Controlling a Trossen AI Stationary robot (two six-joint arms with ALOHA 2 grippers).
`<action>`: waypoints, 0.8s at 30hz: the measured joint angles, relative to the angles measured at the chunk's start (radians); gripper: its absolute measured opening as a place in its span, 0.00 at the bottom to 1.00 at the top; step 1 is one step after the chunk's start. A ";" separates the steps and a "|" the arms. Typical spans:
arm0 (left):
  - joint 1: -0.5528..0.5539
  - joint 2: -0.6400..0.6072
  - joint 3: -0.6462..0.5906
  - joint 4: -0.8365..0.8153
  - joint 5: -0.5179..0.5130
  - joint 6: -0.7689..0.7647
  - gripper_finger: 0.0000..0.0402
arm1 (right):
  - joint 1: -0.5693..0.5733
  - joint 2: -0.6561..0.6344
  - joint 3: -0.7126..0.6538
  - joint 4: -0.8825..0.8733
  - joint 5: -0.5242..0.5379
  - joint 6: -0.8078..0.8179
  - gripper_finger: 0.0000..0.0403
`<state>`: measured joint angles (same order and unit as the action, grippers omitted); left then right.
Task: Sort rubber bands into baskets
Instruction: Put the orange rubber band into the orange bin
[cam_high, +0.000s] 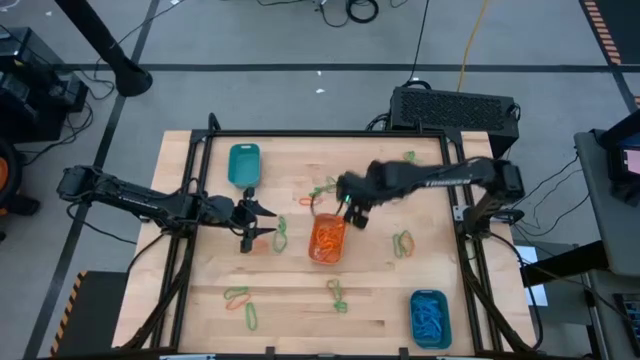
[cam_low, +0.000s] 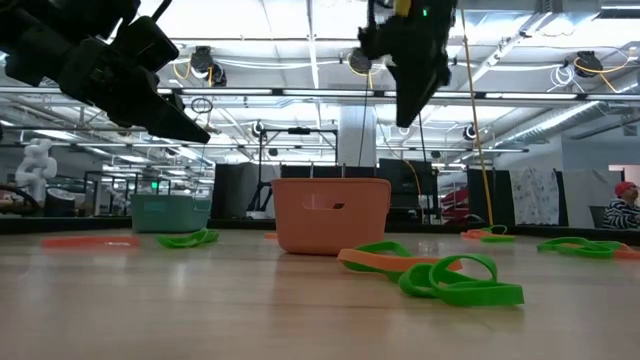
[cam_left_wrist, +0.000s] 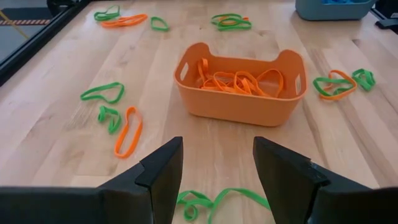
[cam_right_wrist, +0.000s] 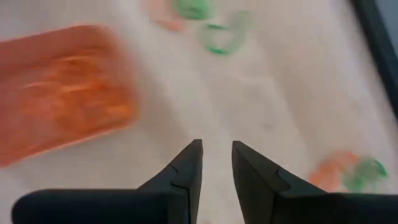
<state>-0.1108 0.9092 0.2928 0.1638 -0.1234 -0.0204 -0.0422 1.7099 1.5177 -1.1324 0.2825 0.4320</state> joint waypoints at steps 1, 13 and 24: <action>0.000 0.000 0.000 0.000 0.000 0.000 0.51 | -0.038 -0.016 -0.022 0.000 0.001 -0.005 0.19; 0.000 0.000 0.000 0.000 0.000 -0.026 0.51 | -0.489 -0.106 -0.428 0.112 -0.013 0.054 0.19; 0.000 0.000 0.000 0.000 0.000 -0.026 0.51 | -0.582 -0.106 -0.649 0.287 -0.080 0.022 0.19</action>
<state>-0.1108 0.9096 0.2928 0.1635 -0.1236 -0.0460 -0.6242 1.6035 0.8687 -0.8455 0.2028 0.4538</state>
